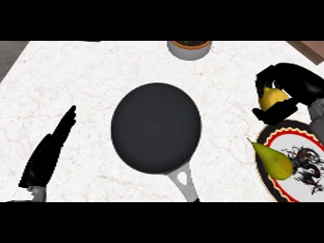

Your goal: Pick the lemon from the plate and place it in the pan

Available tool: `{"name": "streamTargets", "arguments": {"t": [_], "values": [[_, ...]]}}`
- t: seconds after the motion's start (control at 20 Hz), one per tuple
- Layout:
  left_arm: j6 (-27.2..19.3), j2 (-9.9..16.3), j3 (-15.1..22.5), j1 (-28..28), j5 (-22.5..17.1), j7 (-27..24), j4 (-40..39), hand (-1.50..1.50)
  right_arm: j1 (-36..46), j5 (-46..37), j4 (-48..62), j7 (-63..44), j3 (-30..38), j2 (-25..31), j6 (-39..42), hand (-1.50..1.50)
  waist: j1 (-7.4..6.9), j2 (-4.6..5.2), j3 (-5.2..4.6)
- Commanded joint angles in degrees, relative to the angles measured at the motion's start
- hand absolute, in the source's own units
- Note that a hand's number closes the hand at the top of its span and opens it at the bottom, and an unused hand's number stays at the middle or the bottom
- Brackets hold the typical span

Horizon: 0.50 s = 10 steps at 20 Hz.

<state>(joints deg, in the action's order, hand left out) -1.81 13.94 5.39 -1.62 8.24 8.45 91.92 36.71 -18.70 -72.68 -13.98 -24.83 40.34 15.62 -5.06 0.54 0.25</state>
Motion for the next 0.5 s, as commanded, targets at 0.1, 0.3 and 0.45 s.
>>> {"name": "streamTargets", "arguments": {"t": [0.1,0.3,0.45], "values": [[-1.27,0.28,-1.33,-0.11,0.64,-0.67,-0.54,0.00,4.00,-5.86,-3.50,21.34,1.67,-1.92,-14.10,1.50,2.01,0.16,0.04],[-0.23,1.63,-2.70,0.01,-0.03,0.79,0.35,0.00,7.45,-6.96,2.70,29.01,2.75,-7.19,-18.40,1.50,2.84,-0.08,-0.16],[0.22,0.61,-2.25,-0.08,-0.38,0.89,-0.04,0.00,13.45,-4.92,9.79,32.24,4.06,-12.55,-15.35,1.50,3.09,-0.08,-0.22]]}}
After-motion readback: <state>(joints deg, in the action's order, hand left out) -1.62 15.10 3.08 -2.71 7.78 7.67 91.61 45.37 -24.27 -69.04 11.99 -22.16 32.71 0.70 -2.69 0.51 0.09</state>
